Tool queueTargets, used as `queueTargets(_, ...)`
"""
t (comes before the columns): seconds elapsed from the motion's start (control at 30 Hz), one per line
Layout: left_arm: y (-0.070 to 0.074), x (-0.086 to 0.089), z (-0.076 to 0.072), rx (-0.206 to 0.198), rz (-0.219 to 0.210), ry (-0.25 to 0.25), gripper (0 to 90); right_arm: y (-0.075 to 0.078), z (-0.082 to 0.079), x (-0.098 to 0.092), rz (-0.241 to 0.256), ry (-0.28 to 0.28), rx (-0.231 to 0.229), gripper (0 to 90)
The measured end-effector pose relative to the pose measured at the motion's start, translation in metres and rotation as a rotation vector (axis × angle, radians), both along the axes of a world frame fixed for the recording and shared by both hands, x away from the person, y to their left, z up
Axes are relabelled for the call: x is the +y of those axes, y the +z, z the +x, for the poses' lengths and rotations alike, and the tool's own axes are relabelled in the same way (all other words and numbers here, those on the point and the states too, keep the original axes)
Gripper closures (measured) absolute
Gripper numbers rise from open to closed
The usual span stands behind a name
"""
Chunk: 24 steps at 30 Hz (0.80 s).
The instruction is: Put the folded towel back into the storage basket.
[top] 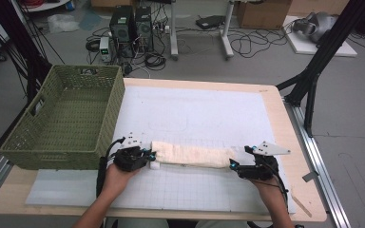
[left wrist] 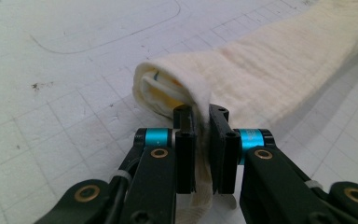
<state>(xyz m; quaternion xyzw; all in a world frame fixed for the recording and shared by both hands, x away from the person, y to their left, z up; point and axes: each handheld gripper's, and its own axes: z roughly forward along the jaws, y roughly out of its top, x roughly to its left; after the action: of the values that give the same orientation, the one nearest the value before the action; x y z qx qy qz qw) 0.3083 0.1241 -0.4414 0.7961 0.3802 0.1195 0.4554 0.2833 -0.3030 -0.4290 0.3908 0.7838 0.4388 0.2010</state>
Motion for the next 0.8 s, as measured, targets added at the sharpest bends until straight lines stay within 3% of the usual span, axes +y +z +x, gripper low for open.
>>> queueTargets(0.13, 0.000, 0.000, 0.000, -0.001, 0.003, 0.006, 81.7, -0.005, -0.001, 0.008, -0.035, 0.016, 0.014, 32.8)
queueTargets(0.27, -0.002, 0.001, 0.001, 0.003, 0.010, 0.008, 81.6, -0.011, 0.000, 0.011, -0.011, 0.056, 0.054, 40.7)
queueTargets(0.43, -0.002, 0.001, 0.001, 0.002, 0.012, 0.009, 81.6, -0.015, 0.001, 0.014, -0.043, 0.055, 0.081, 42.7)
queueTargets(0.53, -0.002, 0.001, 0.001, 0.002, 0.014, 0.008, 81.5, -0.021, 0.003, 0.016, -0.091, 0.047, 0.113, 42.7)
queueTargets(0.8, -0.004, 0.001, 0.002, 0.014, 0.020, 0.006, 81.1, -0.022, 0.004, 0.017, -0.076, 0.065, 0.137, 48.4)
